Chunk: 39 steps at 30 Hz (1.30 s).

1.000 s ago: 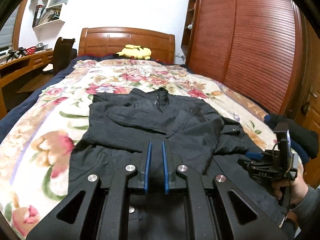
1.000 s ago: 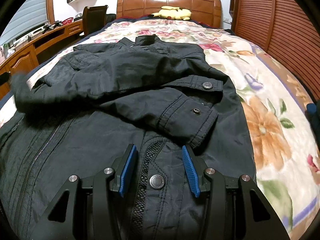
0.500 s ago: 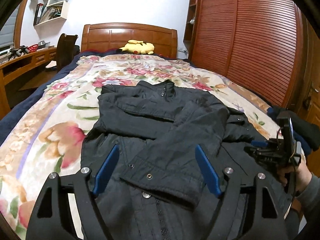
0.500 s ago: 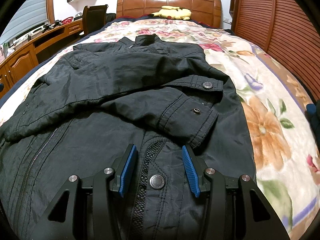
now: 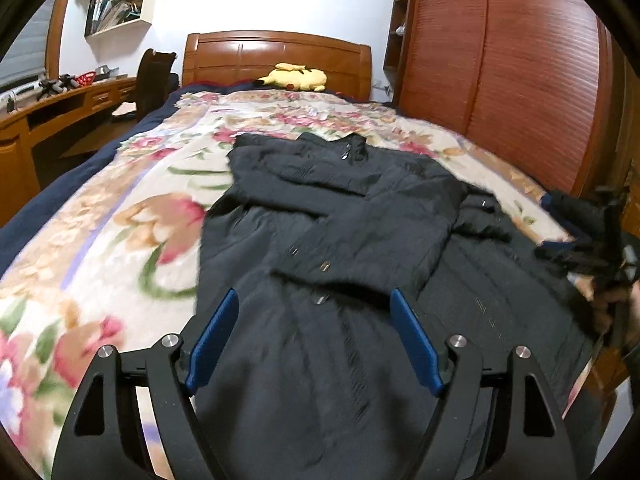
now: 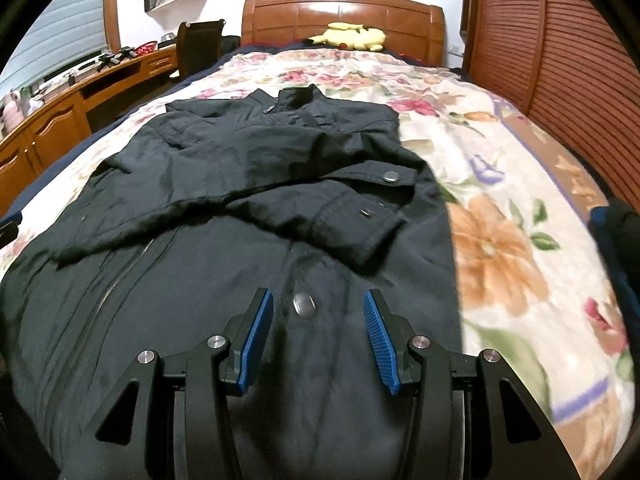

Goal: Fold large clothes
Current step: 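Move both tools to the jacket hem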

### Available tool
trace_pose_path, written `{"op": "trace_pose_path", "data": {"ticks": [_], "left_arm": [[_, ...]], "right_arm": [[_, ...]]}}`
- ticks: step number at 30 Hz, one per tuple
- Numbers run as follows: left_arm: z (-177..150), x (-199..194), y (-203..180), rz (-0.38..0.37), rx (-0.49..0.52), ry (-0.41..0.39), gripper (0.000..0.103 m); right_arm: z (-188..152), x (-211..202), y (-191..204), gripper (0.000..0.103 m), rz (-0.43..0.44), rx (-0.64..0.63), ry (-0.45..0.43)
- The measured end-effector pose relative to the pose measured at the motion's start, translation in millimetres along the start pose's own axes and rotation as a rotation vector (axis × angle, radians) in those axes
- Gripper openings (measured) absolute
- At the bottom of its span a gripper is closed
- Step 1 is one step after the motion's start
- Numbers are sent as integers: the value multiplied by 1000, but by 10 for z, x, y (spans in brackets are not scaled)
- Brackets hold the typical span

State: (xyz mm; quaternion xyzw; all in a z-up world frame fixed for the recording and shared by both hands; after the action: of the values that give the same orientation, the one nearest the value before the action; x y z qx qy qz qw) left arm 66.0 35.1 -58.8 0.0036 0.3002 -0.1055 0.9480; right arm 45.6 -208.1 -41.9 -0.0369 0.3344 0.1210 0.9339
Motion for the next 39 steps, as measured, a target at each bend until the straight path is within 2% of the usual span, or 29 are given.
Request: {"op": "trace_pose_path", "data": {"ticks": [5, 14, 23, 27, 28, 29, 30, 34, 37, 39], "left_arm": [[-171, -158, 85, 28, 12, 24, 79], [-356, -412, 111, 59, 28, 36, 79], [-572, -596, 155, 79, 33, 51, 79], [-701, -601, 223, 81, 11, 69, 79], [-739, -609, 232, 75, 1, 72, 79], [-761, -615, 237, 71, -3, 73, 79], [-786, -621, 242, 69, -3, 74, 79], [-903, -604, 292, 68, -16, 91, 79], [-973, -576, 284, 37, -31, 106, 71], [-1003, -565, 275, 33, -32, 106, 71]], "right_arm": [[-178, -356, -201, 49, -29, 15, -18], [-468, -712, -426, 49, -81, 45, -10], [-691, -1042, -398, 49, -50, 42, -7], [-770, -1094, -372, 49, -26, 11, 2], [-789, -1094, -371, 52, -18, 12, 9], [-817, -1087, -377, 60, -9, 16, 20], [-846, -1075, -391, 63, -9, 20, 29], [-949, -959, -437, 63, -17, 29, 72], [-1003, -886, -439, 63, -1, 54, 91], [-1009, -871, -439, 63, 6, 57, 86]]}}
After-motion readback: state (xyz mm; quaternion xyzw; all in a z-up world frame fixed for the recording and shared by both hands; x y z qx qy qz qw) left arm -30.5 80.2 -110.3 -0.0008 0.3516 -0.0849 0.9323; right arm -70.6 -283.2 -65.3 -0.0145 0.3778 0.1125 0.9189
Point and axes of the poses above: each gripper's, at about its wrist camera, not at the fingertips, and x roughly the way its jaws point, y to its left, z to its top, the point moved 9 cm from there along x, roughly the way its jaws point, and after that the axes turned 4 degrees about x, right-handed, at the moved point
